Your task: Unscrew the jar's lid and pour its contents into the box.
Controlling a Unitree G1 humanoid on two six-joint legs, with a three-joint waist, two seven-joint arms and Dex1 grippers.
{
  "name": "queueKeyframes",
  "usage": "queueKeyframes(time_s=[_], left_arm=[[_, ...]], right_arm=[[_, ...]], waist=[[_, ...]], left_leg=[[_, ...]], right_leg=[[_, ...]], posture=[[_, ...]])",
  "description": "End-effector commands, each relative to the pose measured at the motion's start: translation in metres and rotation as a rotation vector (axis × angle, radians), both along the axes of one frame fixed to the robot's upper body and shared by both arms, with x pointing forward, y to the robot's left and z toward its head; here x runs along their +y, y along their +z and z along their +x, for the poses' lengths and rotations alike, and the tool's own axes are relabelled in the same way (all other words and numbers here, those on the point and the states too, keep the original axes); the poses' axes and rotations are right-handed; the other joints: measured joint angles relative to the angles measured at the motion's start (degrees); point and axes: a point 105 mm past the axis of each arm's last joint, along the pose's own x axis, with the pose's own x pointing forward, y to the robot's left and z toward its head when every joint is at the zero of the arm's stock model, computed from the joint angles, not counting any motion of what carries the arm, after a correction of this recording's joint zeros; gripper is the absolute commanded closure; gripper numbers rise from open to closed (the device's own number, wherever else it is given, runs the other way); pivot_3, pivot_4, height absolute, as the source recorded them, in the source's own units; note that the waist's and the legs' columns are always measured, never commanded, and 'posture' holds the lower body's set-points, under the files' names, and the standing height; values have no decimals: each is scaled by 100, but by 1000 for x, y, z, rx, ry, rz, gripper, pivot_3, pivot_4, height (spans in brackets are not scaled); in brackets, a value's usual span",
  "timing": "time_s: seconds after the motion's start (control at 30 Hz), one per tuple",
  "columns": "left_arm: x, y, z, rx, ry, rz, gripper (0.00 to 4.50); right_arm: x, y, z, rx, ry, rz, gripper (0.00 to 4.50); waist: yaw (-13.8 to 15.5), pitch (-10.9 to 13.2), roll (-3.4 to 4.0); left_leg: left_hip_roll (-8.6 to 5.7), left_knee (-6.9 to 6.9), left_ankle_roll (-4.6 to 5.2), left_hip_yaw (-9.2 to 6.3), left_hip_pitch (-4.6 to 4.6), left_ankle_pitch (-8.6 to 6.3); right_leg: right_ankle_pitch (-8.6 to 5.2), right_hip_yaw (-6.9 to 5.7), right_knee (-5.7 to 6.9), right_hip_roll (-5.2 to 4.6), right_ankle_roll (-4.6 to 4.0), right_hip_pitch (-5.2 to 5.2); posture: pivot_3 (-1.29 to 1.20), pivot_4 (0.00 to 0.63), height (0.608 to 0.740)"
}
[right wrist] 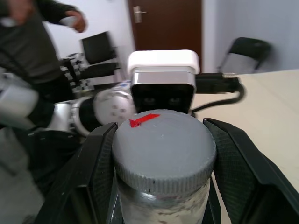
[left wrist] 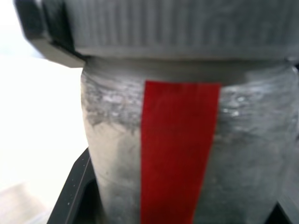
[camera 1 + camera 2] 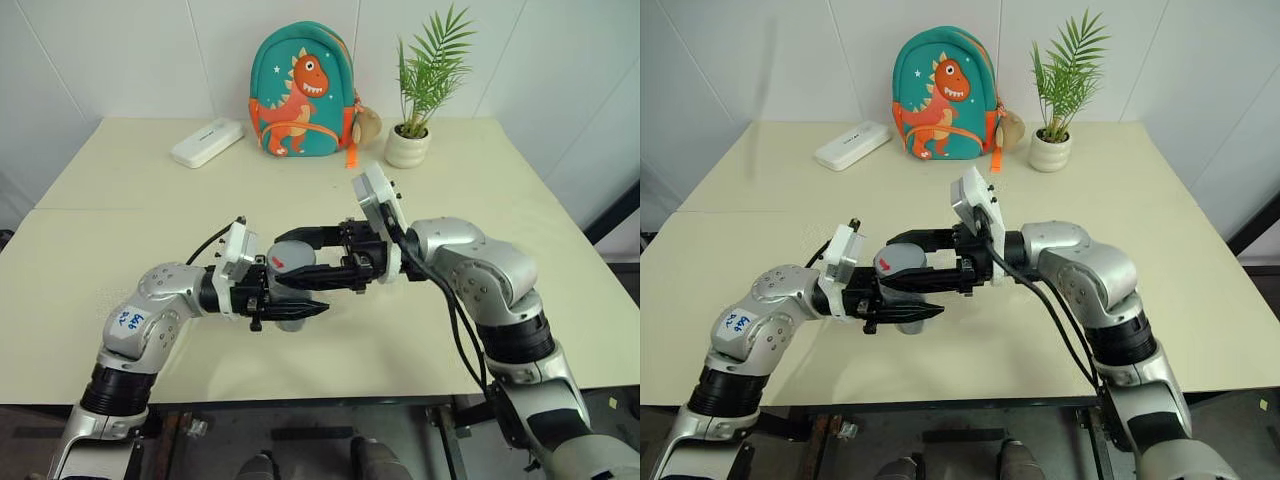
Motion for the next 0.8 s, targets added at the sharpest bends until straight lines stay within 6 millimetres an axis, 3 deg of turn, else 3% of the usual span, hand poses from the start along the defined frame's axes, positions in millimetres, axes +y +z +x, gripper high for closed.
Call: queueKeyframes(time_s=[0.03,0.17,0.37,0.63,0.8], left_arm=[[10,2,2,-62,9,16,2398],[11,3,7,-77,33,9,2398],[17,4,10,-82,66,6,2398],[33,12,17,-60,141,-26,2398],[33,13,20,-71,158,-30,2398]], right_arm=[[-14,15,-2,-51,51,34,1948],[-15,15,3,-26,30,44,1948],[-14,15,2,-1,24,57,25],[-15,25,6,-59,-41,110,25],[5,21,-2,-106,-60,115,25]], waist=[[0,0,0],[10,0,0],[15,0,0],[12,0,0],[3,0,0]], left_leg=[[0,0,0,0,0,0],[0,0,2,0,-6,-3],[0,3,1,0,-25,-3],[0,23,0,0,-68,4],[0,23,0,0,-69,4]], right_leg=[[0,1,0,0,0,0],[-1,1,-3,-1,3,-3],[-2,2,10,-1,2,-28],[-2,5,58,1,1,-83],[-3,5,61,2,1,-84]], posture=[[0,150,740],[0,150,740],[0,150,740],[0,150,740],[0,150,740]])
